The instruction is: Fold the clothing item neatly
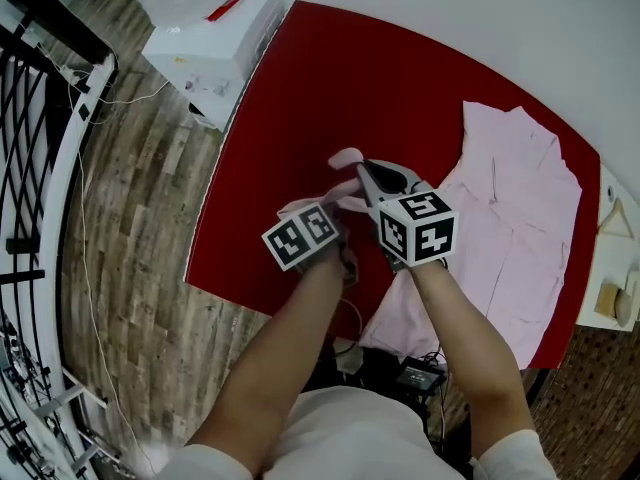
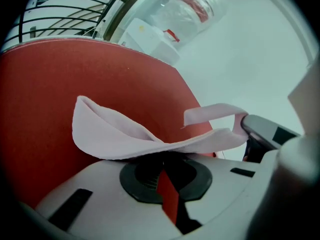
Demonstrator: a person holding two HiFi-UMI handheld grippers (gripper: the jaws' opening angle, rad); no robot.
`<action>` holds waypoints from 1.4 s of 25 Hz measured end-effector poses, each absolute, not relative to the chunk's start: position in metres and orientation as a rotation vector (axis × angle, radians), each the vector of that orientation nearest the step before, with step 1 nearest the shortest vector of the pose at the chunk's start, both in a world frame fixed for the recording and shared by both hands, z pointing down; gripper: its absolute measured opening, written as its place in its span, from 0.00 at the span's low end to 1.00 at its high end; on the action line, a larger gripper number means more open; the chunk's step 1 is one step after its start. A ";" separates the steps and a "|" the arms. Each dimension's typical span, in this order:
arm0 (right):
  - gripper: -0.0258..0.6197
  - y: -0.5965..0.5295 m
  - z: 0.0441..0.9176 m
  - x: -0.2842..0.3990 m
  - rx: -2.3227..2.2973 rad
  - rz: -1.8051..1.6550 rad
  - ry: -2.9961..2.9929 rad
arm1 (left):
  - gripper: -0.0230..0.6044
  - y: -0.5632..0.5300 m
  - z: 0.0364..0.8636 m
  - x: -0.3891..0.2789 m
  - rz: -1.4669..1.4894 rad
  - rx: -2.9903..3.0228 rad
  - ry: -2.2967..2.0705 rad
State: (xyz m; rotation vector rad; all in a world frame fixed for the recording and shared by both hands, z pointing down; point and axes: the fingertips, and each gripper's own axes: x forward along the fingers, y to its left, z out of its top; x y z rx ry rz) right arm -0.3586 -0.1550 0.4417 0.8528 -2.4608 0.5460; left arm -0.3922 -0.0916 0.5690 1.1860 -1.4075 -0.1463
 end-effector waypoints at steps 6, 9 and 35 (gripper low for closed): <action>0.07 -0.161 0.434 -0.328 0.916 0.564 -2.473 | 0.05 -0.093 0.560 -0.388 -0.150 1.273 -1.440; 0.07 -0.164 0.426 -0.315 0.950 0.571 -2.482 | 0.05 -0.098 0.549 -0.384 -0.114 1.369 -1.456; 0.07 -0.156 0.392 -0.158 1.247 0.586 -2.436 | 0.05 -0.100 0.517 -0.325 0.318 1.889 -1.391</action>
